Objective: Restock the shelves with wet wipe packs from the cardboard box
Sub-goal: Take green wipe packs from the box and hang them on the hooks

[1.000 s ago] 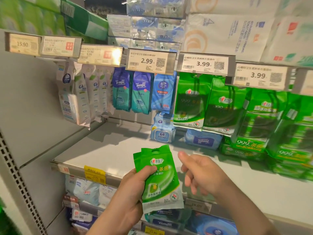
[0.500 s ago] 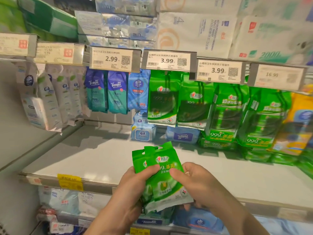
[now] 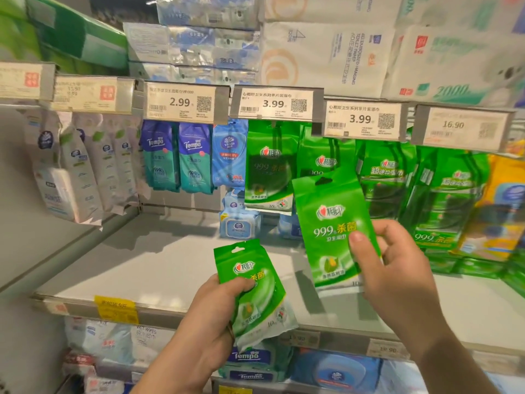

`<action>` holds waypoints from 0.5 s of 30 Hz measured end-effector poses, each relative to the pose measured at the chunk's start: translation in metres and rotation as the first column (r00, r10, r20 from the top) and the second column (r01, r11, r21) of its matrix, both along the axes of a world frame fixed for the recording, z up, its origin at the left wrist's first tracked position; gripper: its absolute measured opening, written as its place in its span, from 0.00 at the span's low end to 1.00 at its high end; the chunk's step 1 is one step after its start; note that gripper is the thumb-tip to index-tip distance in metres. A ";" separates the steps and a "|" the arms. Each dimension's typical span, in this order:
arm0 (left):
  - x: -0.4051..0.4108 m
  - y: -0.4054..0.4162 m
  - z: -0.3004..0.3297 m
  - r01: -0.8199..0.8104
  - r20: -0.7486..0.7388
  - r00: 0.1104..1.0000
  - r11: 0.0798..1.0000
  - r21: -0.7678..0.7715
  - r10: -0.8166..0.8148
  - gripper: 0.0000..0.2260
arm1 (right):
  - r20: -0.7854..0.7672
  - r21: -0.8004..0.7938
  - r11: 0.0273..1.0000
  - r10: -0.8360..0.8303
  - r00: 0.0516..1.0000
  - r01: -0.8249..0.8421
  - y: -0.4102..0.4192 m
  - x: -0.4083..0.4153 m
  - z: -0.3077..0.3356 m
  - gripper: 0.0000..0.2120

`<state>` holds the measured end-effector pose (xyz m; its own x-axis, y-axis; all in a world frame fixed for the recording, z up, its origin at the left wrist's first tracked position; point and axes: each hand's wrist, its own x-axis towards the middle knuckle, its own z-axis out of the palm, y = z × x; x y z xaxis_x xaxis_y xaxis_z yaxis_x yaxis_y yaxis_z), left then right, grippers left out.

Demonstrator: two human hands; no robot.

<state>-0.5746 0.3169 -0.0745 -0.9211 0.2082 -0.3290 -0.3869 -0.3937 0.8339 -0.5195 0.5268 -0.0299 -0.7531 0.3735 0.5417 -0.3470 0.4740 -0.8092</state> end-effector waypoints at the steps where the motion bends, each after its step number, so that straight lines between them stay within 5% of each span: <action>1: 0.000 0.000 0.000 0.002 0.000 1.000 1.000 0.002 -0.002 0.09 | -0.034 -0.013 1.000 0.000 0.999 -0.001 -0.001 0.000 0.005 0.10; 7: -0.002 -0.001 0.001 -0.001 0.010 1.000 1.000 0.002 0.001 0.09 | -0.136 -0.055 0.998 0.009 0.991 -0.017 0.000 -0.009 0.018 0.03; 15: -0.003 -0.006 -0.002 0.001 0.036 0.999 1.000 0.002 -0.001 0.10 | -0.181 -0.129 0.991 -0.059 0.982 0.036 -0.002 -0.021 0.029 0.09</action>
